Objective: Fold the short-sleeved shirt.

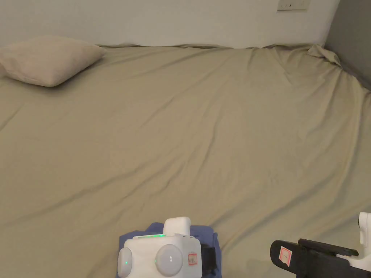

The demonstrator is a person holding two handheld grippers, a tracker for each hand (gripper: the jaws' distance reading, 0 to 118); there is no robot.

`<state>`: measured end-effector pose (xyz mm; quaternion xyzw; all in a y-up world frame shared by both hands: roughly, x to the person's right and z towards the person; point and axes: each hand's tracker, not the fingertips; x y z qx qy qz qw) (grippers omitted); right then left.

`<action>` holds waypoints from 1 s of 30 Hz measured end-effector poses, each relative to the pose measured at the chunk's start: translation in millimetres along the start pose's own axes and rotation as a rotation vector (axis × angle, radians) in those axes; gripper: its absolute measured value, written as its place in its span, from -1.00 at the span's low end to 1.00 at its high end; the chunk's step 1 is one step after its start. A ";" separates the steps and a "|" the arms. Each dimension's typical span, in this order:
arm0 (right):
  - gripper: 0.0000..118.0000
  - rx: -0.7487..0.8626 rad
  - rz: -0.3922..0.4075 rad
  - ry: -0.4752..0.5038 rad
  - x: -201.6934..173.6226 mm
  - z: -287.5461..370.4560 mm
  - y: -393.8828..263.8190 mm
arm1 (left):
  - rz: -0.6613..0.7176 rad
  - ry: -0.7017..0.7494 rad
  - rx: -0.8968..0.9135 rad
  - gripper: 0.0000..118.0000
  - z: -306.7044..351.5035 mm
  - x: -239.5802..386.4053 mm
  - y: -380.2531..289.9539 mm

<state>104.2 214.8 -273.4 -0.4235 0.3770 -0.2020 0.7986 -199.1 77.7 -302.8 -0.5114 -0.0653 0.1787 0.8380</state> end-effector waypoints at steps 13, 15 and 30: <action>-0.95 0.030 -0.017 0.043 10.8 3.0 -1.5 | -0.087 0.120 0.219 -0.93 129.3 -47.4 -6.4; -0.95 0.027 -0.014 0.041 9.4 2.0 -1.1 | -0.104 0.097 0.144 -0.93 105.8 -46.1 -5.8; -0.95 0.049 0.066 0.093 -13.5 1.4 2.6 | -0.098 -0.310 -0.077 -0.93 5.9 34.0 -29.8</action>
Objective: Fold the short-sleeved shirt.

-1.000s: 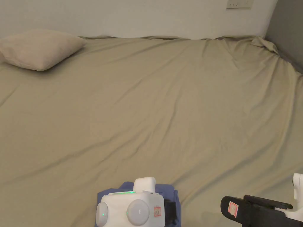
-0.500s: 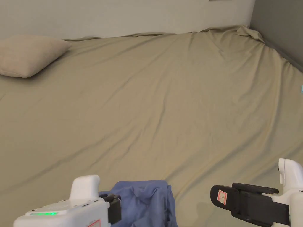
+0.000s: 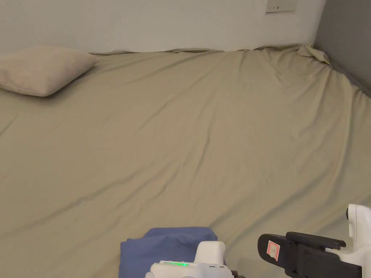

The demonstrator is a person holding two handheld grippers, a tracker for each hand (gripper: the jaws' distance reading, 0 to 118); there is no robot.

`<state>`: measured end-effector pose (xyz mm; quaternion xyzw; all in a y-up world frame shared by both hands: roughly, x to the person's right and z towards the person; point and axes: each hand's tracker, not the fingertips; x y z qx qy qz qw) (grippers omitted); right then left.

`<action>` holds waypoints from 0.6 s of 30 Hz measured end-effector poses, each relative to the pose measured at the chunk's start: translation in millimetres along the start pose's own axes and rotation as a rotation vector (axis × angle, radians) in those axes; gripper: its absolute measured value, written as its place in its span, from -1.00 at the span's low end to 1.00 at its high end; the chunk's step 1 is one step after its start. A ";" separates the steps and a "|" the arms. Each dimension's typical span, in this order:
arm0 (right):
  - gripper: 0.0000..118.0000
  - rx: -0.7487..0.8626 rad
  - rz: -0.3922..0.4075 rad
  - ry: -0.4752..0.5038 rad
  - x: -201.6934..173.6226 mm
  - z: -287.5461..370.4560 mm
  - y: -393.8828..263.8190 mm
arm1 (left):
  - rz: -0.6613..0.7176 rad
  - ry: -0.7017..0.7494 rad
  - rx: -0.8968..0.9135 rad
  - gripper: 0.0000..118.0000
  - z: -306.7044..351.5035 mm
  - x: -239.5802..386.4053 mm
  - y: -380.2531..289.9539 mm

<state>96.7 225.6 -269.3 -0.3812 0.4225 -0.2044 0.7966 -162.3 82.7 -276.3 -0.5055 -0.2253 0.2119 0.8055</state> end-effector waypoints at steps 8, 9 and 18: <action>-0.95 -0.221 -0.011 0.053 31.1 -88.0 3.4 | 0.181 0.138 0.248 -0.93 172.8 -102.9 -12.6; -0.95 -0.284 0.006 0.003 38.1 -109.5 -2.1 | 0.205 0.149 0.264 -0.93 182.5 -118.9 -15.4; -0.95 -0.468 -0.200 -0.152 126.3 -183.0 -35.6 | 0.246 0.211 0.206 1.00 168.5 -154.2 -14.4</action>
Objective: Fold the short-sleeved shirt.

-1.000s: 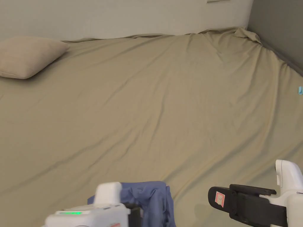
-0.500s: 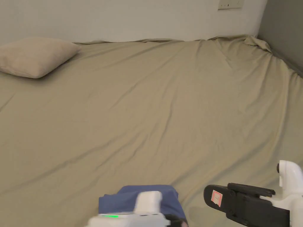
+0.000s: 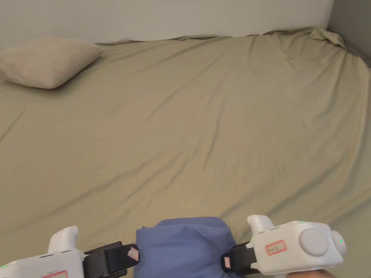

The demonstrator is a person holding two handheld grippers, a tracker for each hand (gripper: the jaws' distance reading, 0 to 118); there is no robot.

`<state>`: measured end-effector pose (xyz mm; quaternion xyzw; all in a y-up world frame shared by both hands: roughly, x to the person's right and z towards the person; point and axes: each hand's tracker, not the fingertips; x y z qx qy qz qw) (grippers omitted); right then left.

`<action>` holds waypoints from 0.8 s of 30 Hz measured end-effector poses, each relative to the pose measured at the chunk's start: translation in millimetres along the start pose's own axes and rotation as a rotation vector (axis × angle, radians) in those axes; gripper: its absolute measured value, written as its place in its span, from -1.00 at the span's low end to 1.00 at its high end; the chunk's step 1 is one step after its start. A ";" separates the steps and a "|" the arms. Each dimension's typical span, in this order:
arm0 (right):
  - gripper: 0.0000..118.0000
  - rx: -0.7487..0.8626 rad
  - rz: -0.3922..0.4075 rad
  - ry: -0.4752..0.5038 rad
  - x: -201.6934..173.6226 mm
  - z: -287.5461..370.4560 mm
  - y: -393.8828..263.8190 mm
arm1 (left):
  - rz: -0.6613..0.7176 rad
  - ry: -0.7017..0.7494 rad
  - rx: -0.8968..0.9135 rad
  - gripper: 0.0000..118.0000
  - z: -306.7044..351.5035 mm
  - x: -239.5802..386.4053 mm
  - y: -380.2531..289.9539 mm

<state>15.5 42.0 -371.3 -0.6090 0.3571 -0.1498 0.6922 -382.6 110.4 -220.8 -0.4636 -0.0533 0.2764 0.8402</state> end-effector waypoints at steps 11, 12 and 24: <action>-0.95 0.028 -0.138 0.157 34.3 1.6 -9.0 | -0.151 0.086 -0.097 -0.15 -72.9 66.8 -15.1; -0.95 0.031 -0.154 0.168 35.9 2.1 -10.0 | -0.193 0.098 -0.080 -0.36 -72.0 72.7 -14.7; -0.95 0.474 0.036 0.449 -23.7 133.0 -42.8 | -0.085 -0.054 -0.105 -0.39 26.4 -1.1 25.8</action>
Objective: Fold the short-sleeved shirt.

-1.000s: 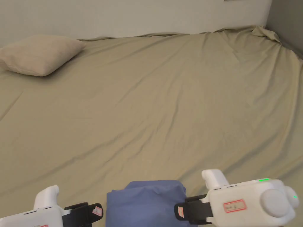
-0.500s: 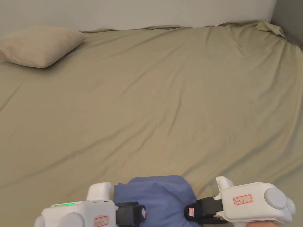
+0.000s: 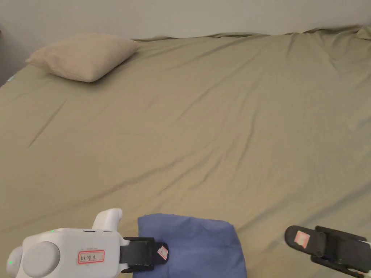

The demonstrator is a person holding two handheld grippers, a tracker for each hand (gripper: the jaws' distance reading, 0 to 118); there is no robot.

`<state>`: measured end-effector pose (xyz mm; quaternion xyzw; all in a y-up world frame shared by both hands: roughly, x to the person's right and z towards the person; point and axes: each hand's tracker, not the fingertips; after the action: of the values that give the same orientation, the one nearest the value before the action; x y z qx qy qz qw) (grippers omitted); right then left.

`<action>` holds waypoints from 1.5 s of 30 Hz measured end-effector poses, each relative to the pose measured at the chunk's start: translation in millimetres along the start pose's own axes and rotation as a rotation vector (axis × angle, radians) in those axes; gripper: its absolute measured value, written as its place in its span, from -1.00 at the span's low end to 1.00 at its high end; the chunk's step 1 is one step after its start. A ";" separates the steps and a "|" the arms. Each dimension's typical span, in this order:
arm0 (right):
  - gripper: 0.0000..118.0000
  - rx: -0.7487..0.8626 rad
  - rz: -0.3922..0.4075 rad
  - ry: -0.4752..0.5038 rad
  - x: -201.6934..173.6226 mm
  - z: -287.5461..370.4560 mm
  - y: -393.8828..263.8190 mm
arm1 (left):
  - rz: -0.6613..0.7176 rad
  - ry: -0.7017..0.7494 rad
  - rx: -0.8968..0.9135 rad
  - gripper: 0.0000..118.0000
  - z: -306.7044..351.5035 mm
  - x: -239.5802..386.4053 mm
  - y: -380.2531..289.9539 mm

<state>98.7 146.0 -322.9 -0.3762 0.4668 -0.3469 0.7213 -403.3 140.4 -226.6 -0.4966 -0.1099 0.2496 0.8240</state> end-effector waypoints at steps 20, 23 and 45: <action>-0.95 0.200 0.395 -0.551 -98.2 82.6 6.7 | 0.176 0.854 -0.291 -0.40 149.8 -263.9 50.3; -0.95 0.184 0.412 -0.561 -103.1 70.8 10.5 | 0.173 0.859 -0.263 -0.40 135.5 -265.9 39.9; -0.95 0.625 0.636 -0.969 -175.5 61.9 123.5 | -0.197 0.714 0.808 -0.92 187.8 69.6 64.0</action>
<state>118.2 367.8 -340.1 -0.1064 0.0549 -0.0276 0.9924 -444.1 344.5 -196.4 -0.1819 0.2351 0.0098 0.9548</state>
